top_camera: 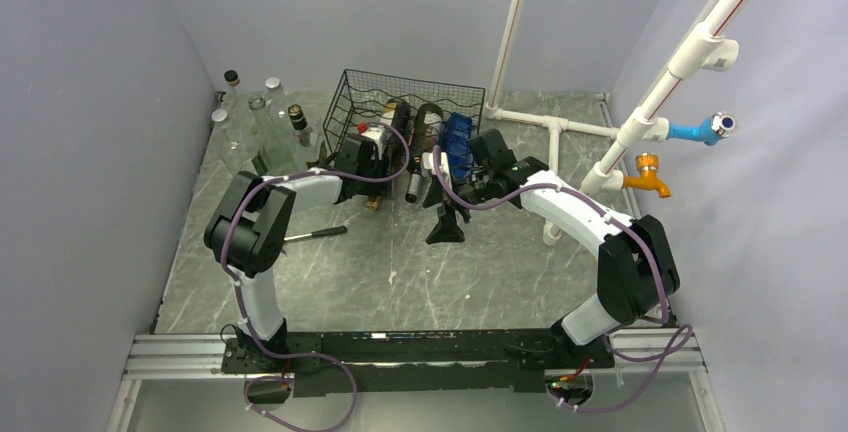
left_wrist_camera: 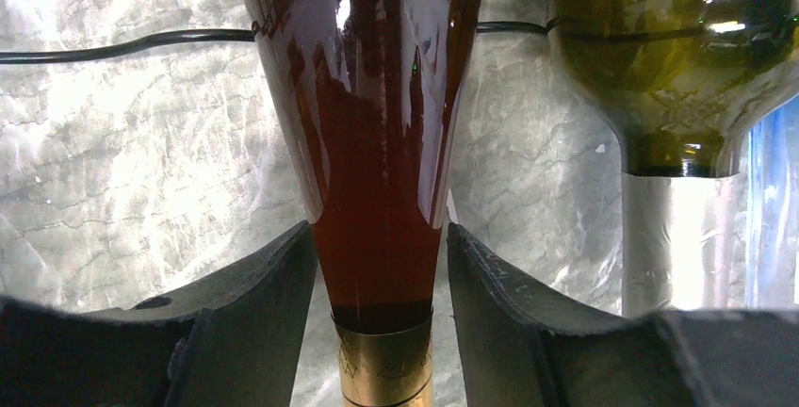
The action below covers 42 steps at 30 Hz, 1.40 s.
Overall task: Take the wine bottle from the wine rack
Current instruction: Pick up the wine bottle from the wine rack.
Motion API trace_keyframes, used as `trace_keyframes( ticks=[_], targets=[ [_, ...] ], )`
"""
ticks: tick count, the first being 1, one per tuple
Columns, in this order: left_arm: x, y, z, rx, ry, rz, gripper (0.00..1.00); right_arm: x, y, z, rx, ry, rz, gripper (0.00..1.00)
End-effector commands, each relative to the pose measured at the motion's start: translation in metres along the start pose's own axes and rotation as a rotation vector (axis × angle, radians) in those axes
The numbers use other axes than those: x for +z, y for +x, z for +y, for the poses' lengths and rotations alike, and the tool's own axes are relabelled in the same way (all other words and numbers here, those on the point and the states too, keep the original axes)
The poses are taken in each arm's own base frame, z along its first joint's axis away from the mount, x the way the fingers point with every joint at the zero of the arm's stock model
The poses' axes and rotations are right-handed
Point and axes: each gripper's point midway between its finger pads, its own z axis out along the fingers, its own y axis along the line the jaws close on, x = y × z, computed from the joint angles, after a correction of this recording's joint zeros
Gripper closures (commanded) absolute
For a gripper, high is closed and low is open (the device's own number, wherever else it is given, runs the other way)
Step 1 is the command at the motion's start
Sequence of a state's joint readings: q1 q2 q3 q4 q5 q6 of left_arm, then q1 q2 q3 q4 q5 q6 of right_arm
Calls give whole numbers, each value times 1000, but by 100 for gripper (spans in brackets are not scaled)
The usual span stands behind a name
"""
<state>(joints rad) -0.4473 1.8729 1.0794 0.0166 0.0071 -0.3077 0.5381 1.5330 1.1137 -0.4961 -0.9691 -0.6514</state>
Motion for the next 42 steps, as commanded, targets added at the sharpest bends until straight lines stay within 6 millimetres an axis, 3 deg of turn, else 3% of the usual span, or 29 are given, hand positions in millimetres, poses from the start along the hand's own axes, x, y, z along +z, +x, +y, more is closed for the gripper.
trace_keyframes(
  ticks=[1,8,12,16,20,21,30,42],
  targets=[
    [-3,30,11,-8,-60,83,43,-4,-19,-5,-50,7,-35,0],
    [-2,32,10,0,-65,90,48,-5,-19,-6,-49,9,-38,0],
    [-2,32,10,2,-74,78,57,-6,-19,-6,-49,11,-40,0],
    [-5,31,11,4,-81,58,72,-7,-20,-5,-49,11,-43,0],
    [-15,32,14,21,-90,41,98,-8,-20,-6,-50,13,-44,0],
    [-18,25,12,24,-83,7,100,-8,-21,-6,-50,13,-45,0],
    [-60,22,10,45,-53,-65,100,-9,-21,-6,-49,13,-48,0],
    [-117,44,2,29,-1,-38,100,-9,-22,-5,-48,13,-53,0]
  ],
)
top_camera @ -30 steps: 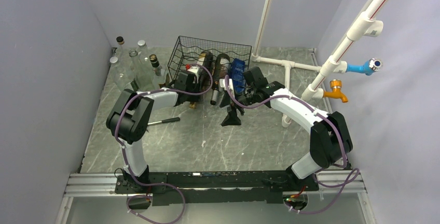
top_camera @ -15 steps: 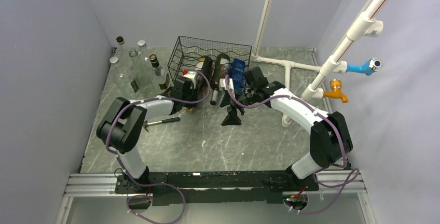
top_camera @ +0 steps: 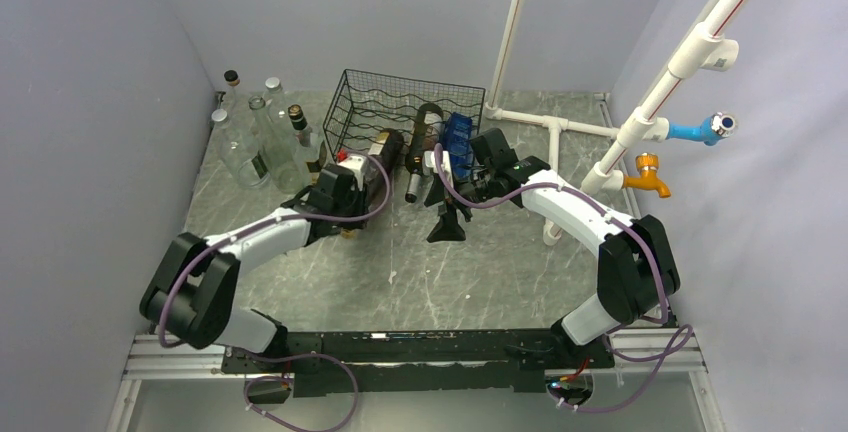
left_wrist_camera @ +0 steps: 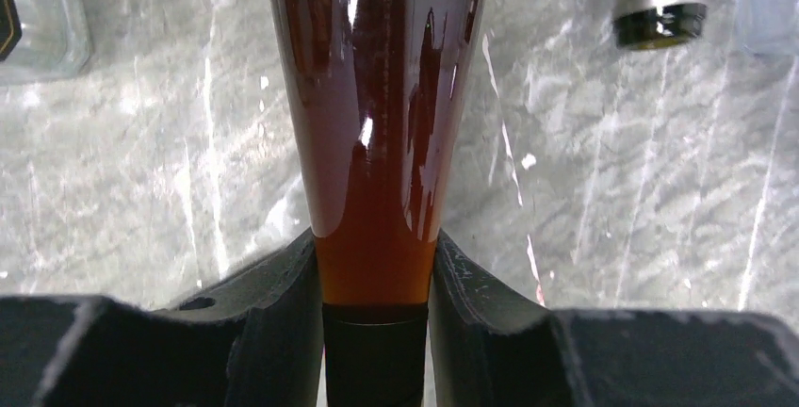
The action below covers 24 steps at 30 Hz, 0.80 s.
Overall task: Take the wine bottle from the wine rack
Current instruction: Pick up the wine bottle from the wine rack.
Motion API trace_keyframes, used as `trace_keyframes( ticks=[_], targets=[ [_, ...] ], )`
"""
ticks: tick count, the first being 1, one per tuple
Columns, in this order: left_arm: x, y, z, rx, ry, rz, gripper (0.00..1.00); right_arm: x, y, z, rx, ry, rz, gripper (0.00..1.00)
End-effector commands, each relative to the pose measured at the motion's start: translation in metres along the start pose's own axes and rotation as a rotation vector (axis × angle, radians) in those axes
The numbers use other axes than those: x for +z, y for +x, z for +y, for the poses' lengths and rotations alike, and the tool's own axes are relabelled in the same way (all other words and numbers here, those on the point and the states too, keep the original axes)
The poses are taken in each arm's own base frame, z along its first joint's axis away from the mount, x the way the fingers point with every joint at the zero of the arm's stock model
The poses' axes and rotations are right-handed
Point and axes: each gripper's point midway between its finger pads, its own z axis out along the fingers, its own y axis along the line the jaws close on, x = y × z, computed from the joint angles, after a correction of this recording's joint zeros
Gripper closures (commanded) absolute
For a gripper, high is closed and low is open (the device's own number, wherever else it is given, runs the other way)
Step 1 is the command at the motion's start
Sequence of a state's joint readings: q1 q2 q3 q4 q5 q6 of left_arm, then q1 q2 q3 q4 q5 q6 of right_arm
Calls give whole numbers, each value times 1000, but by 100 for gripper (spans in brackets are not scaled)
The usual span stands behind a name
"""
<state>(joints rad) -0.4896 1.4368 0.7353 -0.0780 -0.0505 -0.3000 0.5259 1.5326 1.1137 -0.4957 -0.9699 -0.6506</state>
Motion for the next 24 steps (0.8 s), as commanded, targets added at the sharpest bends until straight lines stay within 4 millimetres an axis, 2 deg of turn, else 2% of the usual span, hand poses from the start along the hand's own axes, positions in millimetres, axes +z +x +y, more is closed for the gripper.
trace_keyframes(
  ticks=[1,17,24],
  targets=[
    [-28,-6,-7,-15,29,-31,100,-6,-23,-2,-54,3,-52,0],
    [-103,-6,-13,-78,63,-98,100,-8,-28,3,-71,-5,-70,0],
    [-124,-3,-16,-103,88,-95,100,-9,-30,6,-83,-9,-80,0]
  ],
)
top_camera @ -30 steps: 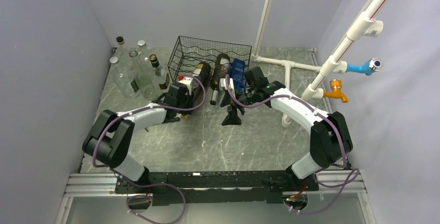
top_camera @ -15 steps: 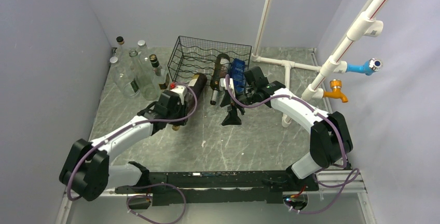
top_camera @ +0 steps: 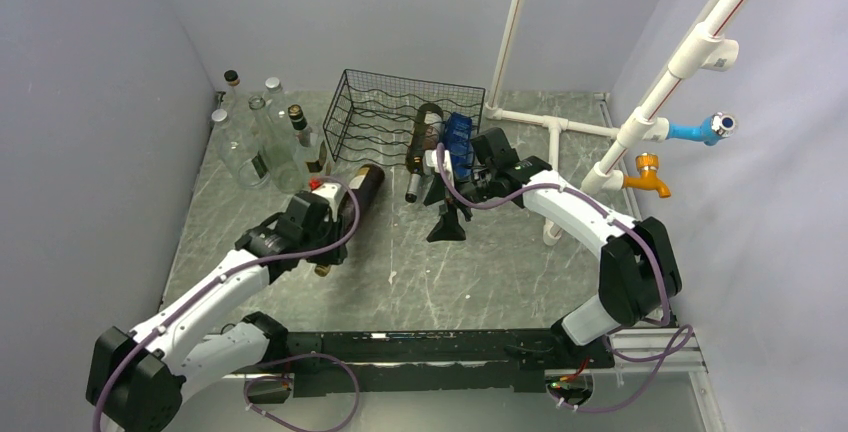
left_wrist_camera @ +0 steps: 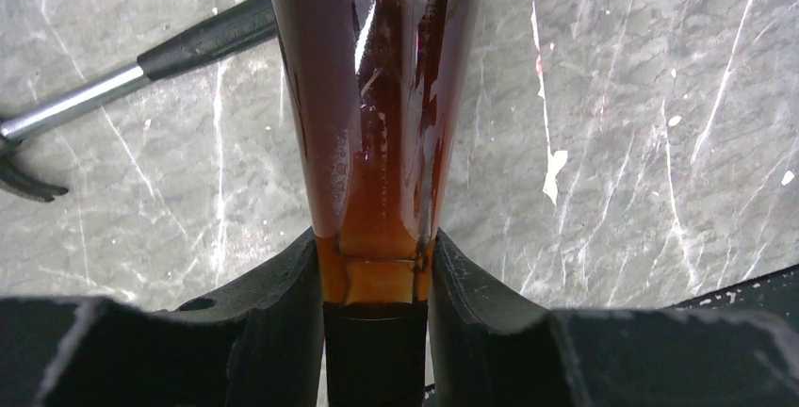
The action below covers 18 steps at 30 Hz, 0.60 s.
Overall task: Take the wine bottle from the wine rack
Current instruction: Pick up the wine bottle from the wine rack.
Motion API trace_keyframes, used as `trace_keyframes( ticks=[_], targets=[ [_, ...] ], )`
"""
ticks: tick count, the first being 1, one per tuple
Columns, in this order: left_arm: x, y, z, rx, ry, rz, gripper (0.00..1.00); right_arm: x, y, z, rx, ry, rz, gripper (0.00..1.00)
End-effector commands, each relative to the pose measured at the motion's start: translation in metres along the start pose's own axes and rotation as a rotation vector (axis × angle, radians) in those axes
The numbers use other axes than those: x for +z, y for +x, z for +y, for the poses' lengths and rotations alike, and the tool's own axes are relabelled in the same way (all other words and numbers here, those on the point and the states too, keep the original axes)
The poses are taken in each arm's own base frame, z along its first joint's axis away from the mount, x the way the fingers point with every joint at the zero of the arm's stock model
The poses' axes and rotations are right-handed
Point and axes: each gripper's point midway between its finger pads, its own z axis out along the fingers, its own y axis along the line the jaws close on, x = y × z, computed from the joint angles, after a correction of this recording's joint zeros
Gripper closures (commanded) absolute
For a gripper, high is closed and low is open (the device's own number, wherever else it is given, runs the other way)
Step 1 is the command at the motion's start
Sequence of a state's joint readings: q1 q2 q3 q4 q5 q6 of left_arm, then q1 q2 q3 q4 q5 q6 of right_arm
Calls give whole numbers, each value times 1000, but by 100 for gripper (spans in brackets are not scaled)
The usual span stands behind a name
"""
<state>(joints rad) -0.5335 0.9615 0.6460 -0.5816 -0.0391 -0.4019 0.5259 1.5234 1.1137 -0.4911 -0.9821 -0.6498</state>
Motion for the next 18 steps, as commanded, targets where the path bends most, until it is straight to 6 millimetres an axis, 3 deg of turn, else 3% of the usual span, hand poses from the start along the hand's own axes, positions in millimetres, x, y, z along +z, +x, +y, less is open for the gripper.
trace_keyframes(
  ticks=[1,18],
  targets=[
    [-28,-56,-25,-35,103,-214,100,-8,-26,5,-75,-6,-68,0],
    [-73,-39,-61,-77,310,-107,100,-9,-24,37,-291,-101,-153,0]
  ],
)
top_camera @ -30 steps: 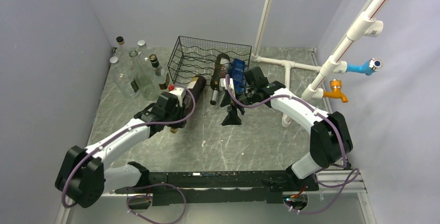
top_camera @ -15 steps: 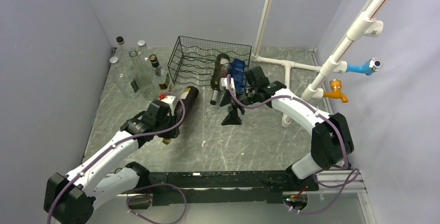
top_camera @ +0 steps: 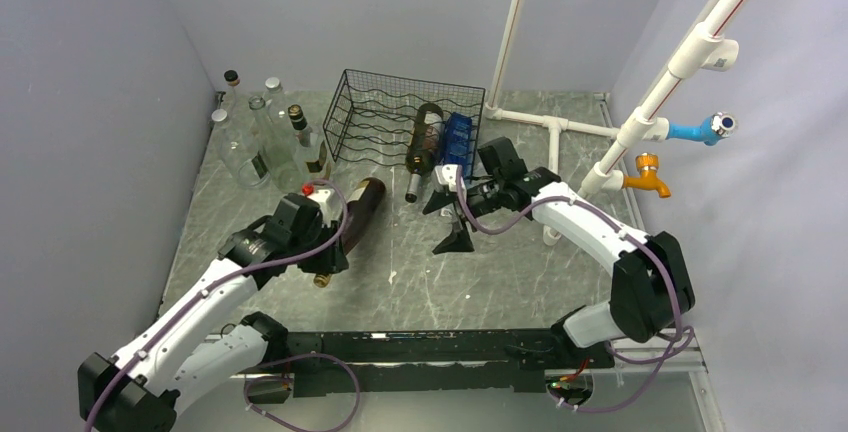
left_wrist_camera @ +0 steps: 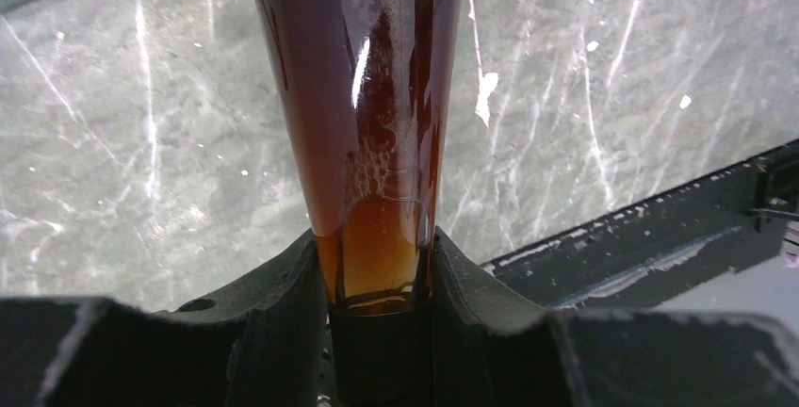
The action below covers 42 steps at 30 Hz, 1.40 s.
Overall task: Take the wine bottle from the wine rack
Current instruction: Pick up the wine bottle from the wine rack.
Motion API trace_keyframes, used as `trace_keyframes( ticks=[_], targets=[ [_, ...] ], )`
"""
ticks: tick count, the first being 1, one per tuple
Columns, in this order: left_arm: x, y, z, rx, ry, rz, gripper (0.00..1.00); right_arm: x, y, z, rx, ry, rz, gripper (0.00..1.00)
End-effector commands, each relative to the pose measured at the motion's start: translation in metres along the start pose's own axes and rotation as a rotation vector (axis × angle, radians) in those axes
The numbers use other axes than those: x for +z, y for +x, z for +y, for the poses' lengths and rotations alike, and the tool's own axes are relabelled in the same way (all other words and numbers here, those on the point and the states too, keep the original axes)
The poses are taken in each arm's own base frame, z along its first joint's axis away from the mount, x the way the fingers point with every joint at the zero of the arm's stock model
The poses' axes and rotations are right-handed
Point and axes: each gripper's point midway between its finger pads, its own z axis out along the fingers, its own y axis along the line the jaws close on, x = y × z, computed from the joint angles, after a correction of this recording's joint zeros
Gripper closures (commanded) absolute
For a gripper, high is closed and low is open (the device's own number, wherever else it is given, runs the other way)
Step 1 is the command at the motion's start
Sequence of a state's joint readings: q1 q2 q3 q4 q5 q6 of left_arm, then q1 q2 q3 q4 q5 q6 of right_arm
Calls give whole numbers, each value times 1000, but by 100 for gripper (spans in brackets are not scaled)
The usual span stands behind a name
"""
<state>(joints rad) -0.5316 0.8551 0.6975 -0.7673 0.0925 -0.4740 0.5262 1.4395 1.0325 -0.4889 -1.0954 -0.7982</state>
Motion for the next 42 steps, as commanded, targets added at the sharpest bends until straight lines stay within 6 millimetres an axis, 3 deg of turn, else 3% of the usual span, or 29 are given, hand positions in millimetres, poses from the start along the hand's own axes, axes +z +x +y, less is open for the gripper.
trace_keyframes(
  ticks=[1,29,42],
  targets=[
    [-38,-48,-51,14,219,-170,100,-3,-21,6,-147,-15,-72,0],
    [-71,-21,-90,21,423,-18,100,-11,-38,14,-316,48,-51,0],
    [-72,-21,-113,64,497,51,100,4,-38,23,-383,40,7,0]
  ],
)
